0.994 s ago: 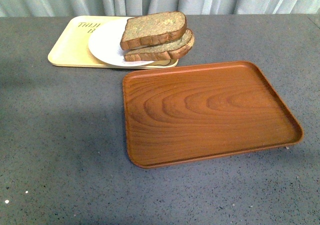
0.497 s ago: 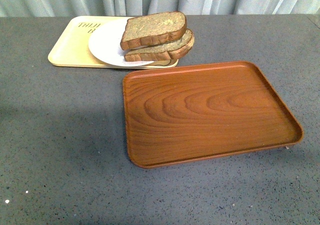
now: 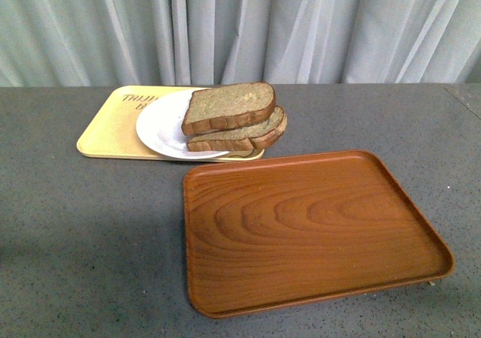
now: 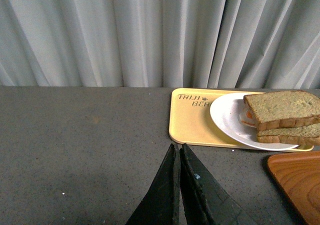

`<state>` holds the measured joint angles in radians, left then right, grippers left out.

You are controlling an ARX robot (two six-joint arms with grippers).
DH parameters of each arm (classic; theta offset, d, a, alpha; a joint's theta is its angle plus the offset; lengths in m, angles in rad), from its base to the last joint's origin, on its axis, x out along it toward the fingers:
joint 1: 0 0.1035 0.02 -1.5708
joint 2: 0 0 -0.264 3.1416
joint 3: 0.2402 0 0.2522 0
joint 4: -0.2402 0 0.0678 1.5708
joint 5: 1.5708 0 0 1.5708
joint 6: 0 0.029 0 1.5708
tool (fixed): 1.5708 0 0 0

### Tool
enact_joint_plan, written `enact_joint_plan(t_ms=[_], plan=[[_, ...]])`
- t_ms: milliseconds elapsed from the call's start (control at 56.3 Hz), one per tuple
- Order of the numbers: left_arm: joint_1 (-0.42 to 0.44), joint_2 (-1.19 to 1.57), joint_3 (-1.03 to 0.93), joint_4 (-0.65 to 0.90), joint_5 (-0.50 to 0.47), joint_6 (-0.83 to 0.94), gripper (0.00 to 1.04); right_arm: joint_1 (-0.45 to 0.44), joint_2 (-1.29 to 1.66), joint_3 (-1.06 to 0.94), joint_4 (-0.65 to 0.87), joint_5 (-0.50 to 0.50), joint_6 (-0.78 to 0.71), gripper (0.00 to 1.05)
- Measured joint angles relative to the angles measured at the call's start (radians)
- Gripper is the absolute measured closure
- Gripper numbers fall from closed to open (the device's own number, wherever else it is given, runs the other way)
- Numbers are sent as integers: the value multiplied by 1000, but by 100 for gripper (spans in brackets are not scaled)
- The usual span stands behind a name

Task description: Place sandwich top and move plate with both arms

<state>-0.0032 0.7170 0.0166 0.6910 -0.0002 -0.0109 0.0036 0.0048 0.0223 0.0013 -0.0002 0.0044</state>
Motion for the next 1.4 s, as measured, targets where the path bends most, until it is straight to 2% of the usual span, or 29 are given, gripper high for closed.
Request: enact_joint_plan(t_ms=[533, 1207, 1296, 1402], plan=[[0, -330, -2, -304, 0, 0, 103, 0, 0, 0, 0, 0, 0, 9], [0, -546, -2, -519, 0, 0, 103, 0, 0, 0, 0, 0, 0, 9], [0, -679, -2, -680, 0, 0, 103, 0, 0, 0, 0, 0, 0, 9], [0, -700, -2, -690, 0, 0, 103, 0, 0, 0, 0, 0, 0, 9]])
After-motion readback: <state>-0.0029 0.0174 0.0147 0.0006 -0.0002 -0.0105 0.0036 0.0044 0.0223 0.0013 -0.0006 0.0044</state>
